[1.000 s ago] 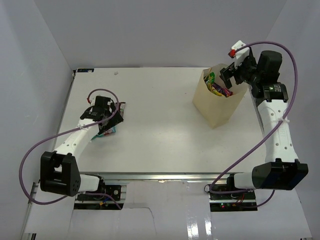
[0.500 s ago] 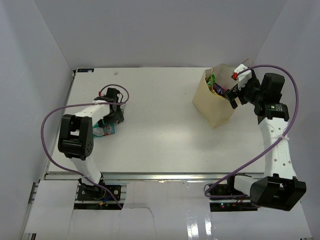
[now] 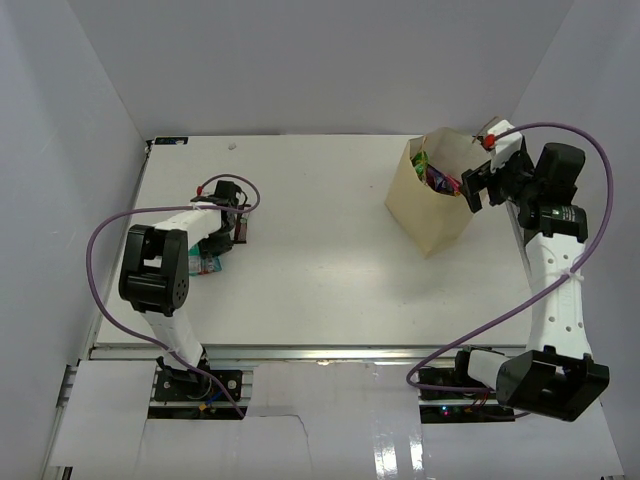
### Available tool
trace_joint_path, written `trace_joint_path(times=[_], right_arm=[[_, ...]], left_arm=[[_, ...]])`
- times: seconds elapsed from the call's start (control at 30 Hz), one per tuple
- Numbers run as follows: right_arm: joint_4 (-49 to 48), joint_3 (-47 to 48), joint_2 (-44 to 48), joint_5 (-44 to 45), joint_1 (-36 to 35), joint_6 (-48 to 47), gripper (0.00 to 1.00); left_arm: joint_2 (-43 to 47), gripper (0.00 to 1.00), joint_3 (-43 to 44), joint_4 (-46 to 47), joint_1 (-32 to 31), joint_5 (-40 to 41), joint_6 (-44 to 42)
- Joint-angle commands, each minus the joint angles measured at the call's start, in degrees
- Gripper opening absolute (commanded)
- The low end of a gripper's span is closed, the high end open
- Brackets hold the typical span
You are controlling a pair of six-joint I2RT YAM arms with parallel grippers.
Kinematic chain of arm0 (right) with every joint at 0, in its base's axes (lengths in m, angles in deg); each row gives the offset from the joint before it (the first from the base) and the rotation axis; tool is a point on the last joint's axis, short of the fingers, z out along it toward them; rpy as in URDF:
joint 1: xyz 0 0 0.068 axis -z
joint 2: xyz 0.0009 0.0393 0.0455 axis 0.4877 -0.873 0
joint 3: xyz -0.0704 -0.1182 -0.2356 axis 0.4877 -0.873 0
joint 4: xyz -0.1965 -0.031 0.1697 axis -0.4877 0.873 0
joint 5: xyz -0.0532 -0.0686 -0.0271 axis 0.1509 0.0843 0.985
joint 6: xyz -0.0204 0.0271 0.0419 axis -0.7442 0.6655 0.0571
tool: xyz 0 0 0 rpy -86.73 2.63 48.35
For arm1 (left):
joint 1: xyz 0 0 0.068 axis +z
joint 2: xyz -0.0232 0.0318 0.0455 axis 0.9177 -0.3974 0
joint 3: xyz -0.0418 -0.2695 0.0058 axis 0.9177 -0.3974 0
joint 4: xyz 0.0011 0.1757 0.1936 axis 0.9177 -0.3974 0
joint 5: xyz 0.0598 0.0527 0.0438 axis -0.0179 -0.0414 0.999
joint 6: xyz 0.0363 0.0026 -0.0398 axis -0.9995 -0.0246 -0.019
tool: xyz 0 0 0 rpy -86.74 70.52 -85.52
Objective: Place the snacks into the paper bag
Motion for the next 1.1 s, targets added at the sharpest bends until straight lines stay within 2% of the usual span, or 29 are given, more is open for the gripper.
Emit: trace_joint_path(times=[0.0, 0.07, 0.1, 0.2, 0.3, 0.33, 0.4, 0.43, 0.5, 0.53, 0.57, 0.63, 0.67, 0.73, 0.77, 0.8, 0.87, 0.9, 0.93, 1.0, 1.07], right_arm=[[-2.2, 7.3, 0.6, 1.0, 1.2, 5.3, 0.94], [-2.2, 11.0, 0.4, 0.4, 1.5, 6.5, 0.94], [-2.1, 12.2, 0.3, -0.4, 1.5, 6.7, 0.94], [-1.5, 15.3, 0.3, -6.3, 1.5, 8.1, 0.93], [-0.1, 15.9, 0.1, -17.0, 1.5, 7.7, 0.93], [0.5, 15.8, 0.1, -23.7, 1.5, 7.3, 0.93], [0.4, 14.3, 0.1, -30.6, 1.3, 7.4, 0.94], [0.2, 14.0, 0.1, -38.0, 1.1, 7.7, 0.95], [0.6, 12.7, -0.3, -43.4, -2.1, 7.7, 0.95], [1.2, 12.1, -0.3, -43.0, -6.9, 7.7, 0.95], [2.1, 11.6, -0.6, -41.8, -9.9, 7.0, 0.95], [4.8, 10.1, -1.3, -37.2, -17.4, 4.8, 0.95], [3.7, 8.8, -1.6, -36.1, -23.3, 5.9, 0.95], [-0.4, 4.3, -2.2, -33.3, -29.7, 9.3, 0.96], [-0.1, 3.4, -2.7, -32.0, -31.6, 7.5, 0.96], [1.8, 3.1, -3.9, -31.2, -33.6, 2.3, 0.96], [9.4, 3.9, -5.1, -30.6, -39.4, -15.6, 0.91], [16.2, 4.0, -6.0, -27.6, -41.4, -33.5, 0.9], [18.0, 3.8, -6.4, -26.3, -43.0, -40.0, 0.9], [20.7, 4.2, -8.5, -24.3, -46.3, -53.1, 0.9], [20.4, 6.7, -11.4, -23.6, -48.4, -55.0, 0.9]], left_arm=[[0.8, 0.4, -1.0, 1.0, 0.1, -1.9, -2.0], [2.0, 0.31, -0.7, 1.3, 0.2, -4.3, -2.6], [4.2, 0.22, -0.7, 1.6, 0.1, -5.8, -3.2], [8.5, 0.15, -1.6, 2.5, 0.2, -11.3, -3.9], [15.9, 0.05, -3.7, 4.1, 0.2, -18.6, -5.5], [19.9, 0.01, -4.3, 4.6, 0.1, -20.8, -6.0], [23.7, 0.0, -6.0, 5.9, 0.1, -28.4, -7.4], [27.2, 0.0, -6.6, 6.3, 0.1, -31.3, -7.5], [30.2, 0.0, -8.3, 7.6, 0.1, -39.7, -7.4], [33.1, 0.0, -9.1, 9.1, 0.1, -42.5, -7.1], [34.5, 0.0, -10.7, 10.1, 0.1, -48.1, -5.6], [36.8, 0.0, -12.2, 12.0, 0.1, -54.1, -3.8], [38.6, 0.0, -12.9, 14.4, 0.0, -59.7, -1.5], [39.9, 0.0, -15.0, 17.4, -0.1, -64.6, 0.9], [40.4, 0.0, -15.4, 18.9, -0.1, -67.0, 2.1], [41.0, 0.0, -16.4, 20.2, -0.2, -72.9, 3.8], [41.4, 0.0, -17.2, 23.9, -0.8, -78.1, 4.9], [41.9, 0.0, -17.7, 25.3, -1.2, -80.7, 5.5], [42.3, 0.0, -18.7, 26.7, -2.4, -84.8, 6.8], [42.7, 0.0, -18.8, 28.0, -4.2, -86.9, 7.2], [43.1, 0.0, -18.9, 28.0, -7.3, -88.1, 7.3]])
